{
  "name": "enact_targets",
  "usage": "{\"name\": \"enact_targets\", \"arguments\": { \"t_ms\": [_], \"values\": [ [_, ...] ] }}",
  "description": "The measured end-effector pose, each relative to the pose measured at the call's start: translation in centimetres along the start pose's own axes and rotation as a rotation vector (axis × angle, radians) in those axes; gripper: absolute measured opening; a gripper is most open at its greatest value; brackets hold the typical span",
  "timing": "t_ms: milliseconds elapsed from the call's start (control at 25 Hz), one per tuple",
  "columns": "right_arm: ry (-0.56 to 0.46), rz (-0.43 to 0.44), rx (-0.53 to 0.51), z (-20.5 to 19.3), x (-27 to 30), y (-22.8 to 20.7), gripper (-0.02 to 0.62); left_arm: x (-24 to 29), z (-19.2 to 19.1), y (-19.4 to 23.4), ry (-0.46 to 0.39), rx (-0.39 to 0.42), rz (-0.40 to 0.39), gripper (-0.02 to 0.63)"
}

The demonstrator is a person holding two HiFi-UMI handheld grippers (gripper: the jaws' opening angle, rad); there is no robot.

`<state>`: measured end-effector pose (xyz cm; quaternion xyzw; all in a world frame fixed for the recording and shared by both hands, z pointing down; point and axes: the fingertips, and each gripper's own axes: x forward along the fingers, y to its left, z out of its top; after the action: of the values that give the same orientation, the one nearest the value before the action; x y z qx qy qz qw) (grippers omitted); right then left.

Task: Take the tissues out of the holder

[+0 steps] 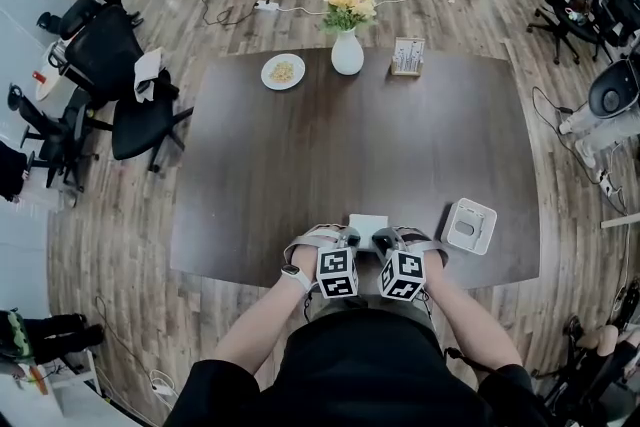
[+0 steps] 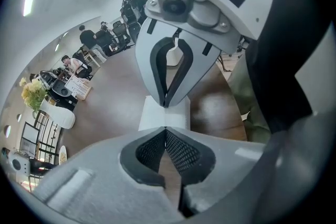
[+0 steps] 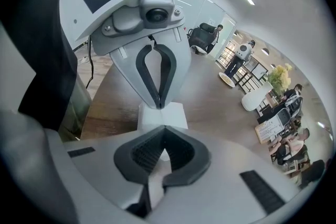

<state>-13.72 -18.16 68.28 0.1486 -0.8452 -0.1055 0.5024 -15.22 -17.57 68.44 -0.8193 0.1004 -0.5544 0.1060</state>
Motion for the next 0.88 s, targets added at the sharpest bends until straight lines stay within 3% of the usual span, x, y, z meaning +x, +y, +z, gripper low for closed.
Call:
{"name": "enact_targets", "arguments": {
  "t_ms": [400,560,680,760,880],
  "values": [
    [0.01,0.047,0.015,-0.4,1.0,0.5,0.009,0.8,-0.6,-0.3,0.003,-0.011,-0.019,0.005],
    [-0.008,0.08,0.038,-0.4,1.2,0.8,0.011,1.2,-1.0,-0.5,-0.008,-0.053,-0.03,0.008],
    [-0.041,0.109,0.102,-0.4,0.6,0.6,0.065,0.5,-1.0,0.0,-0.04,-0.144,-0.023,0.065],
    [-0.07,0.111,0.146,-0.3,-0.2,0.3,0.1,-0.5,-0.7,0.8,-0.088,-0.249,-0.005,0.069],
    [-0.131,0.067,0.209,0.1,-2.0,-0.9,0.1,-2.6,-0.2,2.2,-0.188,-0.429,0.025,0.069]
  ]
}}
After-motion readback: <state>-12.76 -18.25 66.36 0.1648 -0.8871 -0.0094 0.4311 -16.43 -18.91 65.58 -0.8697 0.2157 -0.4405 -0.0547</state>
